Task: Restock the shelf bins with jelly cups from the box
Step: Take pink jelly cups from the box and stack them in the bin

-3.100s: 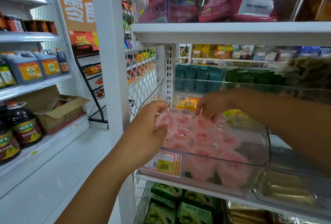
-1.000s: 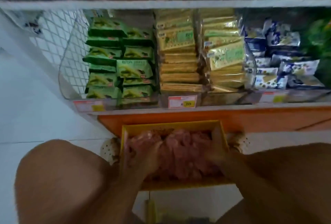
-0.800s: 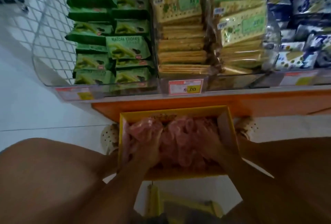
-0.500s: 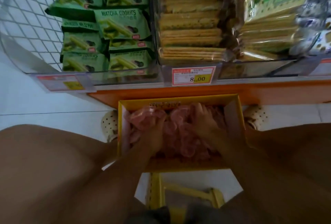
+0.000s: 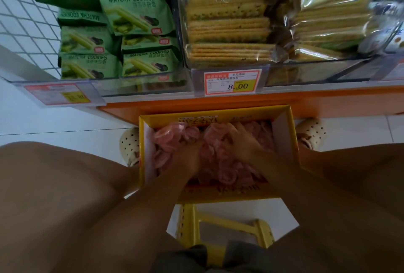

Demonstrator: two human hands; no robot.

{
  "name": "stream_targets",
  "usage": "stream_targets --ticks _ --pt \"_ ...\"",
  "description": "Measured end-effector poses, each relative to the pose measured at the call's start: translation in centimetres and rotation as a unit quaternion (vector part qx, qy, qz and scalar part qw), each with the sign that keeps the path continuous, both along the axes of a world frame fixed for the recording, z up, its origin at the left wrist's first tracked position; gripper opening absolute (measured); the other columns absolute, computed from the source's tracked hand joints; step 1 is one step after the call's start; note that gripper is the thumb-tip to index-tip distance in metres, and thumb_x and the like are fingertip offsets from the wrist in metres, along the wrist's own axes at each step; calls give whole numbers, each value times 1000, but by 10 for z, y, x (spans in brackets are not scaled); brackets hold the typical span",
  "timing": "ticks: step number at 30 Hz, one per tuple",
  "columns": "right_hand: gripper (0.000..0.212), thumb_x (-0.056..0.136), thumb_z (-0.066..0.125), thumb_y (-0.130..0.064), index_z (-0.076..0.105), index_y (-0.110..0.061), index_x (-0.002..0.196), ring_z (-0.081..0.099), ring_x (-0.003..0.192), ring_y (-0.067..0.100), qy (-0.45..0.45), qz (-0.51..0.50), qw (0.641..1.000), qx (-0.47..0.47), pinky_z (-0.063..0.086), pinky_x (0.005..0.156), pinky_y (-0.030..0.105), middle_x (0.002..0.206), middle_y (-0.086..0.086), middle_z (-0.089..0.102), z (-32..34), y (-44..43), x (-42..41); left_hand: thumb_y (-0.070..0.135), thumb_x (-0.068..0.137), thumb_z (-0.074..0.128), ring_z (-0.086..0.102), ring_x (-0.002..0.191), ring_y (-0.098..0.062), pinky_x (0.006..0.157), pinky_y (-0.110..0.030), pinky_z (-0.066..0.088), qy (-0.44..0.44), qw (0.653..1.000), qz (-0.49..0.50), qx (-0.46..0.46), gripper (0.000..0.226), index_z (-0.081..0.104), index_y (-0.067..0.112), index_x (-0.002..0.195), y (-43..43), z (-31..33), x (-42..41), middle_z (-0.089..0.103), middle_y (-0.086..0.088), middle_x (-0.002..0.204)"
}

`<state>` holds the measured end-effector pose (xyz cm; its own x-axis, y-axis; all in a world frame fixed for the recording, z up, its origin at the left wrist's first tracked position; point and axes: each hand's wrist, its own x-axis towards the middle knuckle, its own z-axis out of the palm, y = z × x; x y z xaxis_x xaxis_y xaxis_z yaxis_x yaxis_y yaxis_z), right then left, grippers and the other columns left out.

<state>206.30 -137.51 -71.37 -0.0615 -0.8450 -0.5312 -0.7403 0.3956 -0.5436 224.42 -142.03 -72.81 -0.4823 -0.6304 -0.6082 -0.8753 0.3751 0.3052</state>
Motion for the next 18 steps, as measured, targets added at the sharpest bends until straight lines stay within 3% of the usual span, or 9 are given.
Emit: stream_targets --ticks 3,6,9,12,15,18 --pt "62 94 53 -33 26 -38 148 38 133 25 -14 24 1000 -4 37 106 41 149 4 32 -2 1 8 32 92 56 59 113 -31 99 -39 46 17 1000 -1 15 38 56 22 128 0 1 3 61 -9 127" --pt "54 93 56 -30 39 -26 145 39 129 34 3 -5 1000 -16 35 108 42 136 11 42 -7 -3 10 35 94 49 57 114 -30 101 -39 43 30 999 6 42 36 59 18 125 0 8 7 61 -10 126" --pt "52 90 61 -29 45 -21 139 36 130 37 -5 -12 1000 3 30 110 45 134 14 40 -8 -8 10 56 85 36 61 106 -22 93 -36 48 65 996 57 25 48 60 24 112 -1 18 13 64 0 115" --pt "43 88 63 -38 53 -29 129 36 131 33 -40 -38 998 2 28 112 48 132 9 41 -4 -7 14 48 89 54 61 107 -24 88 -39 51 102 987 119 30 43 54 22 124 -3 26 19 64 -3 119" --pt "29 95 55 -32 59 -22 123 34 131 25 -23 -7 1000 -10 23 113 43 133 2 46 -5 -5 20 50 86 56 60 106 -23 87 -40 51 134 980 140 32 46 56 20 122 -2 33 23 65 -3 117" --pt "43 84 64 -37 51 -34 126 37 129 29 -54 -30 998 -2 31 109 47 133 1 46 -1 -4 23 56 78 55 60 108 -22 88 -41 51 131 978 154 51 55 56 23 122 5 34 30 64 1 119"
